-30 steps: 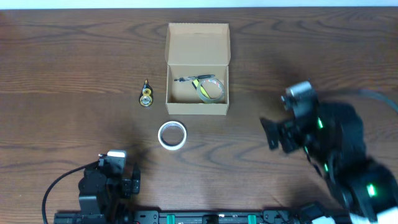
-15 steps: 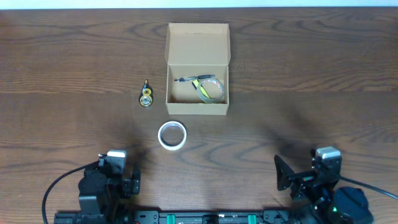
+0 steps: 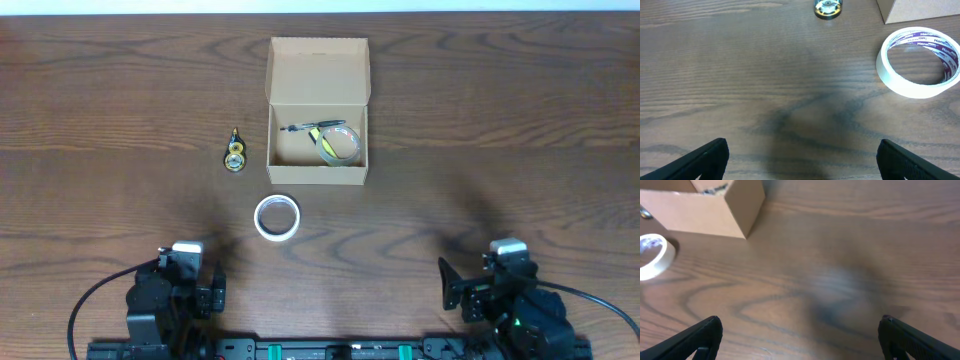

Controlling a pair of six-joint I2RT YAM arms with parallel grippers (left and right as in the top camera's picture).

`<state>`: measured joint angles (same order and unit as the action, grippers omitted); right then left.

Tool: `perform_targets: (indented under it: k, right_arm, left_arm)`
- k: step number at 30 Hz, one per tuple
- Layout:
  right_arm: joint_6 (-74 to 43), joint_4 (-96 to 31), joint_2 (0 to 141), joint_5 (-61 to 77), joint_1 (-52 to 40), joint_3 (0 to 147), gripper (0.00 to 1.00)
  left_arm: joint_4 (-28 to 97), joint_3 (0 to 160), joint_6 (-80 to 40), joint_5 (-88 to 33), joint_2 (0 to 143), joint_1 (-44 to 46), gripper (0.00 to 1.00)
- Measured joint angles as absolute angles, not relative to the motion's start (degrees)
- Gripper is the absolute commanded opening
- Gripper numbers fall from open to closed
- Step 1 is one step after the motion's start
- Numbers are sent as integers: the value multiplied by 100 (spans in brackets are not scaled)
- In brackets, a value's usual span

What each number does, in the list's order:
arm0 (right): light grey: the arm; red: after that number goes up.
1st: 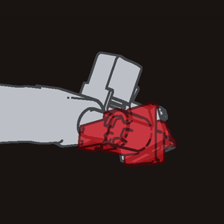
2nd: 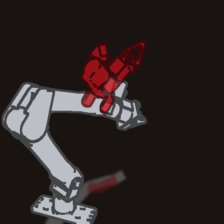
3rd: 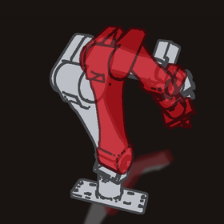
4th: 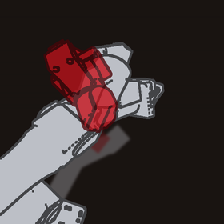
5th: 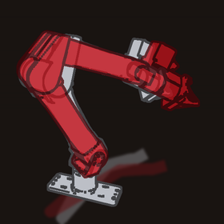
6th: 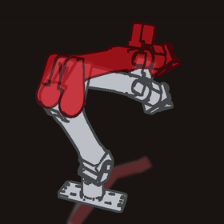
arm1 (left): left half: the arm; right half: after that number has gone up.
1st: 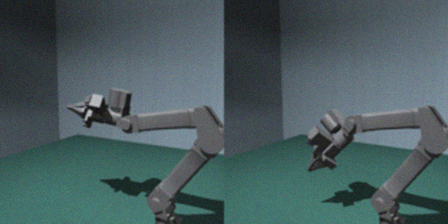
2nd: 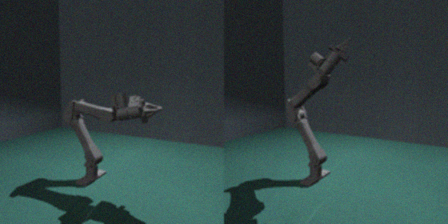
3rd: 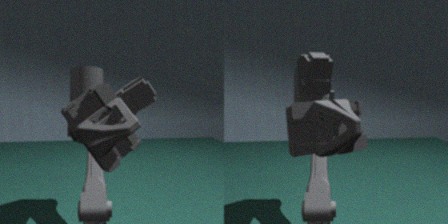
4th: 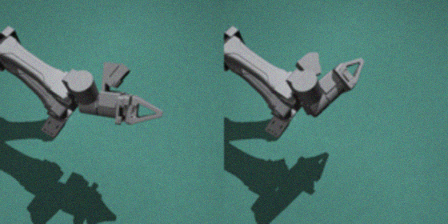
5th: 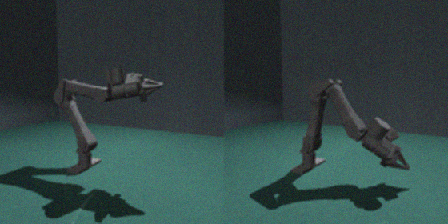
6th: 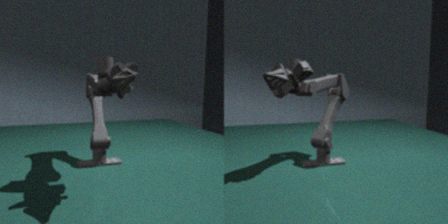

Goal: Pack container

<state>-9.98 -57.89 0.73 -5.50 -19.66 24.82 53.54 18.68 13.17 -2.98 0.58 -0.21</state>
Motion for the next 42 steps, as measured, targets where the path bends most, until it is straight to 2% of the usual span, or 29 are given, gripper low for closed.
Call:
perform_targets:
  k: [29,32,42]
  right_arm:
    - [-976,-5828,73,-626,-1966,2467,99]
    - [-976,-5828,73,-631,-1966,2467,99]
    - [-972,-5837,84,-648,-1966,2456,99]
  left_arm:
    - [5424,1946,1337,-191,169,-21,95]
    - [5402,2206,1356,-132,646,-21,95]
    - [4783,4703,1356,-489,4040,-19,95]
